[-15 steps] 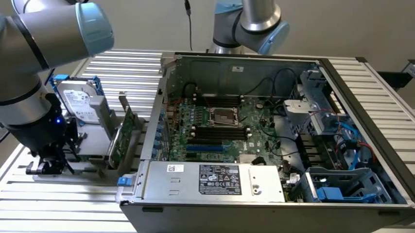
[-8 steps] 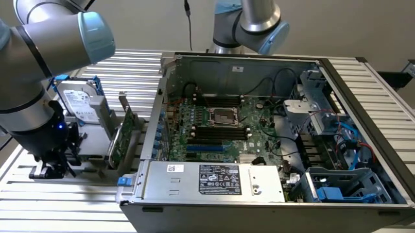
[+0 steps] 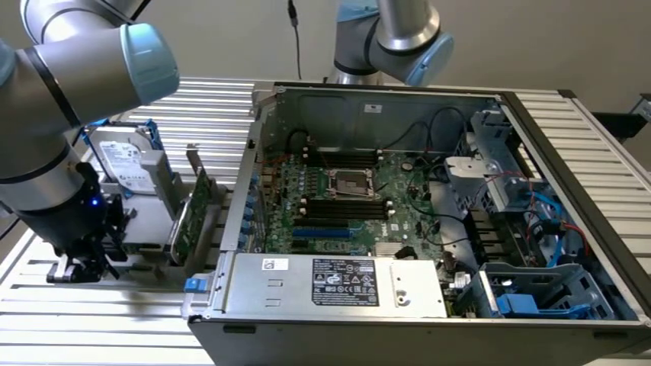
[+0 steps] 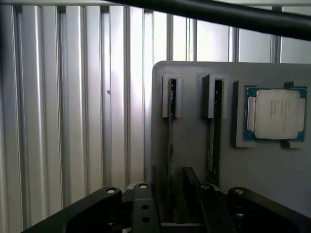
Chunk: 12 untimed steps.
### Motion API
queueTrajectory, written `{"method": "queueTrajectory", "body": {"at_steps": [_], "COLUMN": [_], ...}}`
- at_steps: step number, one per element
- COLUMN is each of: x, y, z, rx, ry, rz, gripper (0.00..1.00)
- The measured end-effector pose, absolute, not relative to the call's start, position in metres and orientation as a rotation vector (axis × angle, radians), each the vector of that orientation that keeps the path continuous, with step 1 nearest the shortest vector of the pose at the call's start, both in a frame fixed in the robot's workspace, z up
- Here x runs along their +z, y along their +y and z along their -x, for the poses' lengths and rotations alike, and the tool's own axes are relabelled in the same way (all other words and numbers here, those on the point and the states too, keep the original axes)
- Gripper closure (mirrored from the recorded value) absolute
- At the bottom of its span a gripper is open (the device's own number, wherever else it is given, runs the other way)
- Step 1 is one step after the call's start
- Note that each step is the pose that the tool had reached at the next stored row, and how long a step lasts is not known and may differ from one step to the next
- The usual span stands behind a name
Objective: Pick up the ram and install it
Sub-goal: 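Pick up the ram and move it above insertion slot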
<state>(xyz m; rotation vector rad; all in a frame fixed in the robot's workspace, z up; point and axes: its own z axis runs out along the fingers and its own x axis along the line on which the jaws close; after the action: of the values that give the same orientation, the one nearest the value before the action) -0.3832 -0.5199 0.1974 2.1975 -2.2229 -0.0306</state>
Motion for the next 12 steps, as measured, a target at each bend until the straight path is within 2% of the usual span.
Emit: {"method": "queueTrajectory", "body": {"at_steps": [12], "x": [0.1972], "y": [-0.5224], "z": [0.3833], "rx": [-0.039], "ry": [-2.214], "rz": [-2.212], "gripper": [0.64]}}
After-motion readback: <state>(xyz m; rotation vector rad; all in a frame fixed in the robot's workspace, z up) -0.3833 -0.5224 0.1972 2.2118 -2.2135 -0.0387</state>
